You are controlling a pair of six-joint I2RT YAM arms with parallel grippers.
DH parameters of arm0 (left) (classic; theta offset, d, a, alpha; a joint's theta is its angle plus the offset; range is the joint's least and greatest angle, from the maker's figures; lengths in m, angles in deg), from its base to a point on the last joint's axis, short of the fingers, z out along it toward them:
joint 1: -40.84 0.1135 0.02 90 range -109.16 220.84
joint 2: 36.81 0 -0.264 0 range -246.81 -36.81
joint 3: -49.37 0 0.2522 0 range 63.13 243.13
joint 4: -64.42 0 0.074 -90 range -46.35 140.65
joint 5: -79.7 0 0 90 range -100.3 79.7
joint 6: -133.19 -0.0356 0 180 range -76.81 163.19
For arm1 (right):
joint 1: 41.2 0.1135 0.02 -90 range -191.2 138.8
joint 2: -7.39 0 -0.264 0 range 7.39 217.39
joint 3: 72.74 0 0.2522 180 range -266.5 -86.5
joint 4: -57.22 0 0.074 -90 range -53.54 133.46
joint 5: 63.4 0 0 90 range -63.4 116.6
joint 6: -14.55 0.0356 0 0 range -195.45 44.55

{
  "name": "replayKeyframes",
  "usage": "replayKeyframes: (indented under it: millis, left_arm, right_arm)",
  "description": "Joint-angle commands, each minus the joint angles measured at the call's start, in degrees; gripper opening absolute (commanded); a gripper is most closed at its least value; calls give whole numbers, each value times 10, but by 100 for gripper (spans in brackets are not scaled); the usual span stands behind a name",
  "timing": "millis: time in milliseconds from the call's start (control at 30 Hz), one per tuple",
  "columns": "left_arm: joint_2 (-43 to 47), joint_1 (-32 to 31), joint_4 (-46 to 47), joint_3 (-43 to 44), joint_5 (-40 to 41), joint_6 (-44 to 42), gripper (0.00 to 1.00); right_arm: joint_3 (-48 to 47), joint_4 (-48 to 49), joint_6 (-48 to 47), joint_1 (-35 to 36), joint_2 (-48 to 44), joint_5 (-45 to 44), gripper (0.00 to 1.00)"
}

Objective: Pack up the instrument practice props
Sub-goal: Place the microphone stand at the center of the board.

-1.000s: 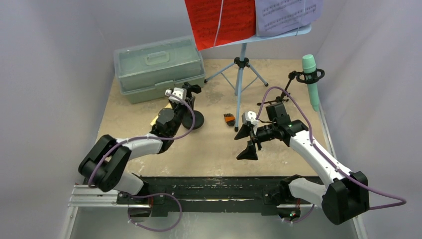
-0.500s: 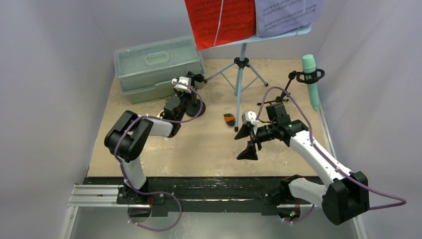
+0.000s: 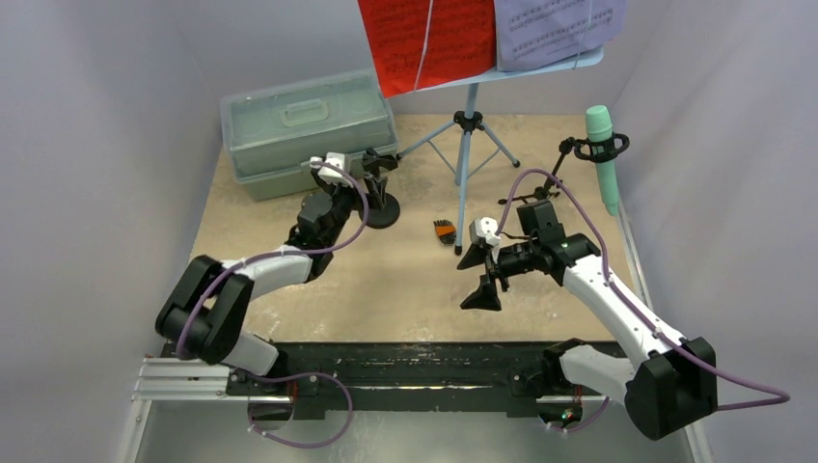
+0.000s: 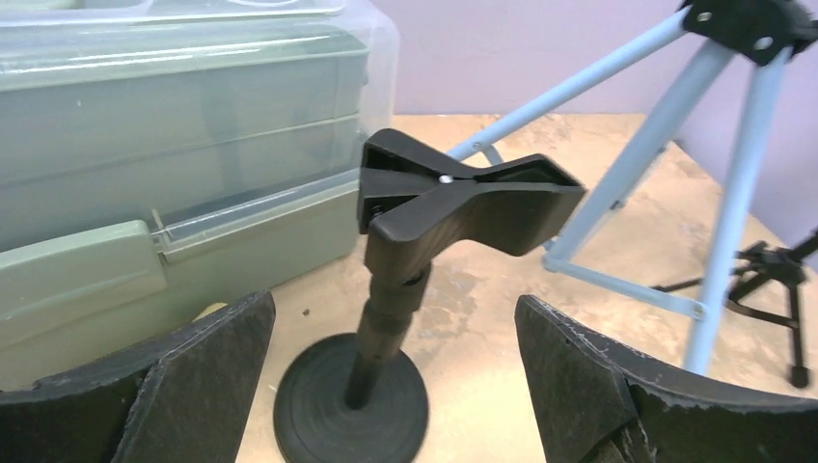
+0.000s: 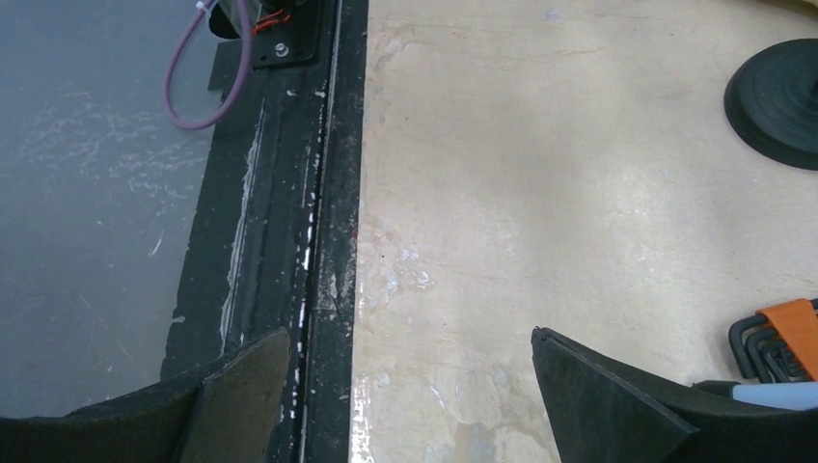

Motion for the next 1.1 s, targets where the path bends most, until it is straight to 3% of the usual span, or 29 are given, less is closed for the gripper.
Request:
replayKeyframes:
  millis: [0,233,467,667,1067]
  left_arm:
    - [72,3,-190,32,-61,55,96]
    - [164,4,-369,46,-118,70,99]
    - [261,4,-477,58,-147,66,100]
    - [311,4,-605,65,-155,-3,100]
    - [366,4,-617,25,-154,-25,100]
  right_arm:
    - [-19,-13,-29,-3,-25,-24,99]
    - [-21,-34,-54,-23,-42,-37,99]
    - [-27,-60,-80,-70,-61,-18,99]
    - [-28,-80,-103,-103,-72,-8,99]
    - [-43,-106,-111,-126,-90,-52,99]
